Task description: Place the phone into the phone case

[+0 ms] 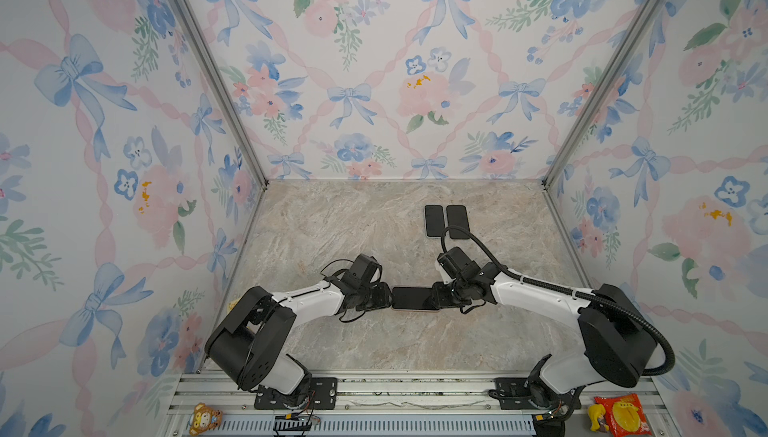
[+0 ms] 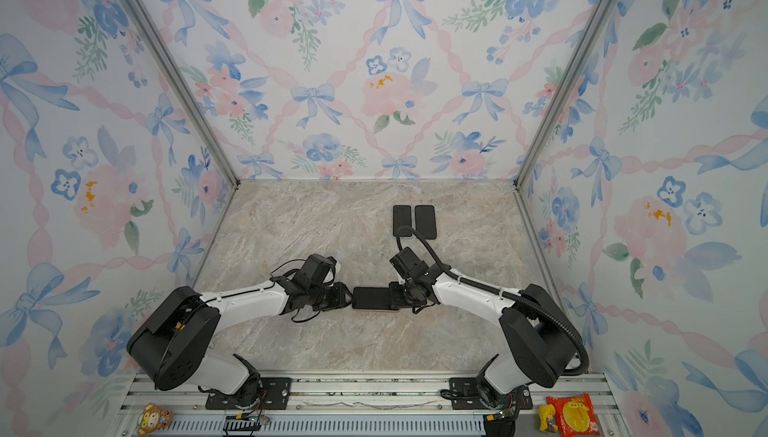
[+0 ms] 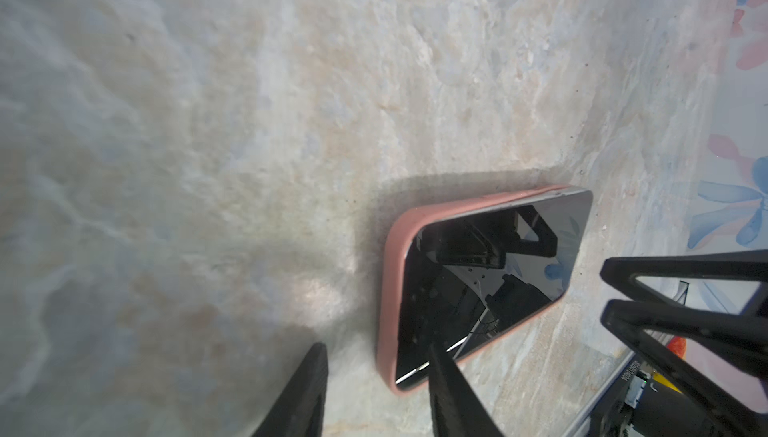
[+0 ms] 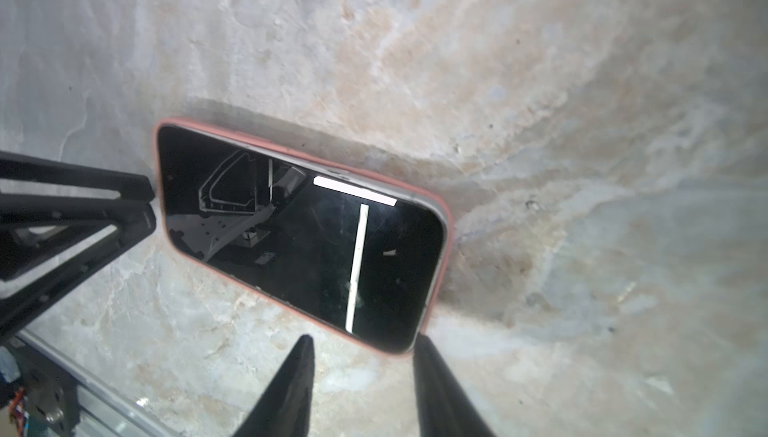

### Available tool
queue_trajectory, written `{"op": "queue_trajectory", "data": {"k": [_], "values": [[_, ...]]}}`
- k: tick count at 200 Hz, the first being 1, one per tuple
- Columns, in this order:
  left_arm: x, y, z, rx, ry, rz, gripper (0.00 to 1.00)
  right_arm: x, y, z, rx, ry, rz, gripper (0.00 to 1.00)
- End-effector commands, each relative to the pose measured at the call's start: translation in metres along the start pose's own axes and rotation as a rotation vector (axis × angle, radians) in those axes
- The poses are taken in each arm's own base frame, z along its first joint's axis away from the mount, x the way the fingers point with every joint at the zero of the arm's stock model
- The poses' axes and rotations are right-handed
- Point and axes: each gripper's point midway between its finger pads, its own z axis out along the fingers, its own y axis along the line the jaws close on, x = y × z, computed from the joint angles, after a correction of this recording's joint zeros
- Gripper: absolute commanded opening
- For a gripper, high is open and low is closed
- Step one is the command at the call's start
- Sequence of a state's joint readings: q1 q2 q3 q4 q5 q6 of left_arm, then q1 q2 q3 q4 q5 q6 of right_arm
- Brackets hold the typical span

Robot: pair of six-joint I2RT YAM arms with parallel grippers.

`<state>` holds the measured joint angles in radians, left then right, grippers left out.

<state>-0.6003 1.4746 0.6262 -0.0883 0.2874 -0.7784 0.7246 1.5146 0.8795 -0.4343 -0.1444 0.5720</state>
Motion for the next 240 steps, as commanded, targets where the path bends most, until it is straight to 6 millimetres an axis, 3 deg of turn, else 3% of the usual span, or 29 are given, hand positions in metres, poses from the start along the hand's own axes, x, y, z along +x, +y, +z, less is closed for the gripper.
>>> {"op": "queue_trajectory", "data": {"k": [1, 41, 71, 112, 159, 240], "values": [[0.017, 0.014, -0.008, -0.045, 0.062, -0.043, 0.44, -0.023, 0.009, -0.010, -0.031, -0.031, -0.099, 0.48], [0.036, -0.018, -0.008, 0.053, 0.106, -0.044, 0.53, -0.055, 0.015, 0.006, -0.076, -0.048, -0.184, 0.62], [0.049, -0.034, -0.004, 0.138, 0.128, -0.054, 0.57, -0.056, 0.006, 0.028, -0.086, 0.024, -0.204, 0.67], [0.058, -0.038, 0.005, 0.188, 0.135, -0.078, 0.56, -0.042, 0.001, 0.040, -0.133, 0.074, -0.181, 0.67], [0.060, -0.040, 0.024, 0.196, 0.164, -0.084, 0.51, -0.023, -0.001, 0.039, -0.161, 0.099, -0.159, 0.65], [0.023, -0.027, 0.041, 0.199, 0.163, -0.116, 0.44, 0.004, -0.007, 0.029, -0.177, 0.131, -0.120, 0.55]]}}
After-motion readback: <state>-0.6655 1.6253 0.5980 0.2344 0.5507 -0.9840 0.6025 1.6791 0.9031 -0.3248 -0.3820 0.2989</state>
